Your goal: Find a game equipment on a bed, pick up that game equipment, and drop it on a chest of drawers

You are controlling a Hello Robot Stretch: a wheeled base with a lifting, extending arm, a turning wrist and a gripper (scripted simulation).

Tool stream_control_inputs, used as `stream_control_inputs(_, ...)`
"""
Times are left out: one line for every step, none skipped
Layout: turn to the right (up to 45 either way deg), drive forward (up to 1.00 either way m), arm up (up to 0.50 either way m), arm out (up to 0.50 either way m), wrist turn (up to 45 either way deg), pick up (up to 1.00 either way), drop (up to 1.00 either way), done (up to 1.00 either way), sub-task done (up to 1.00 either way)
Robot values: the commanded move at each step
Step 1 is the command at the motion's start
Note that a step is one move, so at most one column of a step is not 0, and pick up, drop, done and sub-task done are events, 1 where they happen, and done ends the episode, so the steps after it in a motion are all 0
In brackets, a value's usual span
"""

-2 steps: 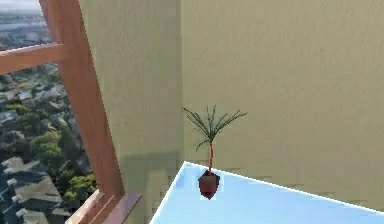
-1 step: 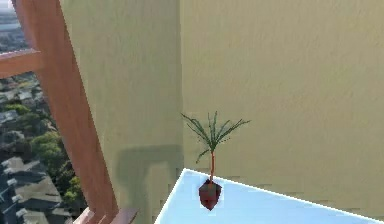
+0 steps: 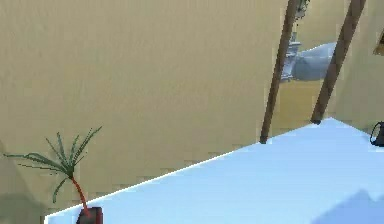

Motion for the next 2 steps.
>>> stream_control_inputs(33.0, 0.00, 0.00, 0.00, 0.0, 0.00, 0.00, 0.00, 0.00)
stream_control_inputs(0.0, 0.50, 0.00, 0.00, 0.0, 0.00, 0.00, 0.00, 0.00)
